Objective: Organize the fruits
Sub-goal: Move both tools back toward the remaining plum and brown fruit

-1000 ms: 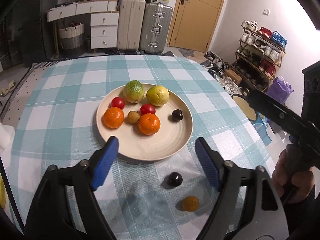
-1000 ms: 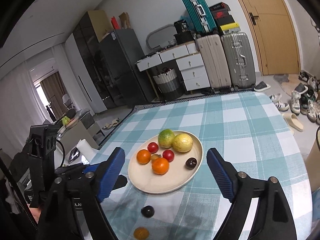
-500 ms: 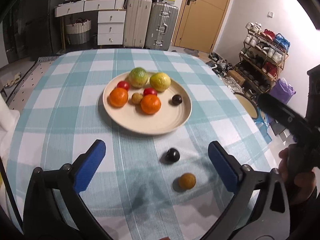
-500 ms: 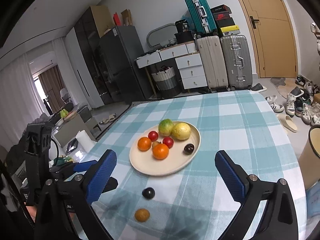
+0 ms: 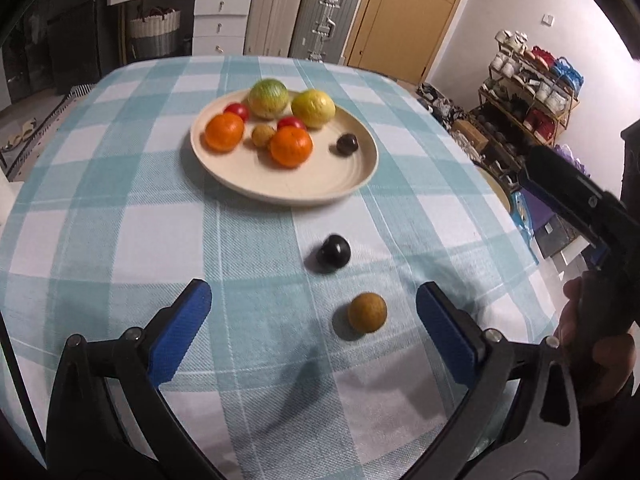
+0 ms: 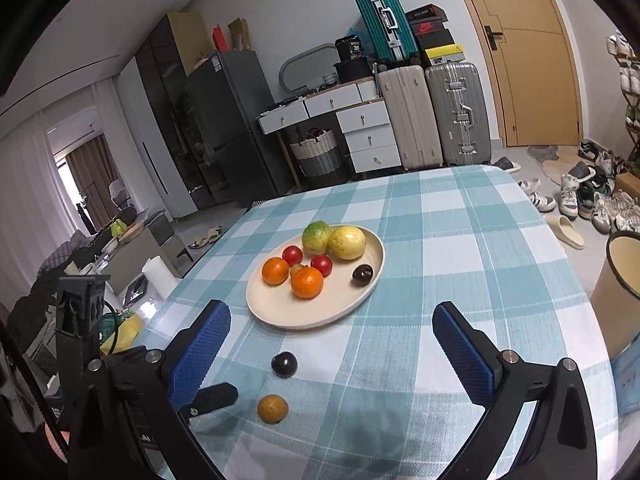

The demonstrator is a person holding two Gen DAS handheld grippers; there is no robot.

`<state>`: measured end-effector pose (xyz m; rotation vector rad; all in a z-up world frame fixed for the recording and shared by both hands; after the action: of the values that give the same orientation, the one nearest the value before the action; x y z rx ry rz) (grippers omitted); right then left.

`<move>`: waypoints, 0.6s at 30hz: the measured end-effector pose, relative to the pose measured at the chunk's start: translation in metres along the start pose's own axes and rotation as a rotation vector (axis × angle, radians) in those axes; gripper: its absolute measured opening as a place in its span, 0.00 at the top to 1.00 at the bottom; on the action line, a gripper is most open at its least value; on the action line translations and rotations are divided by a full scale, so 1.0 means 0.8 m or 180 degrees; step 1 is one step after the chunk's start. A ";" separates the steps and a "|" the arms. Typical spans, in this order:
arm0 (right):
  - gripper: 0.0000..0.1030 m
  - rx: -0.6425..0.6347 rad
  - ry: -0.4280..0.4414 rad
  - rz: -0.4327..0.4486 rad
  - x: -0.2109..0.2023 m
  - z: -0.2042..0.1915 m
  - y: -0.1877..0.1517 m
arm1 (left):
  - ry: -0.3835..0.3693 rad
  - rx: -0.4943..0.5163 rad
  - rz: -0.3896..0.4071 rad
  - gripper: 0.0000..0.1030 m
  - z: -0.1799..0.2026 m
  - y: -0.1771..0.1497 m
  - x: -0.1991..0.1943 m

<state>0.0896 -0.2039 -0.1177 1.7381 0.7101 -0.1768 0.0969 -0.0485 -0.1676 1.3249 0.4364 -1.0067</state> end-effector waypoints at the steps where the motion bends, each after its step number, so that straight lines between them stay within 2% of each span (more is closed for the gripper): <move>1: 0.00 0.0012 -0.0003 -0.0011 0.001 0.002 -0.002 | -0.0007 0.0003 -0.0016 0.01 0.002 -0.002 0.004; 9: 0.00 0.0068 0.0001 -0.0089 0.007 0.010 -0.012 | -0.0027 0.0138 -0.0140 0.01 0.018 -0.012 0.029; 14: 0.00 0.0074 -0.0052 -0.0134 0.011 0.019 -0.016 | 0.0108 0.0251 -0.0180 0.03 0.026 -0.014 0.041; 18: 0.00 0.0140 -0.0052 -0.0130 0.011 0.027 -0.015 | -0.0045 0.0211 -0.0240 0.17 0.030 -0.013 0.047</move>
<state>0.0951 -0.2192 -0.1380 1.7630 0.7350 -0.2359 0.1021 -0.0835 -0.1971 1.3683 0.4483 -1.1006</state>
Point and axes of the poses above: each gripper's, at about its wrist camera, not at the fingertips, and x roughly the way its jaws point, z to its right, y to its top, the point moved 6 cm from there along x, roughly the way its jaws point
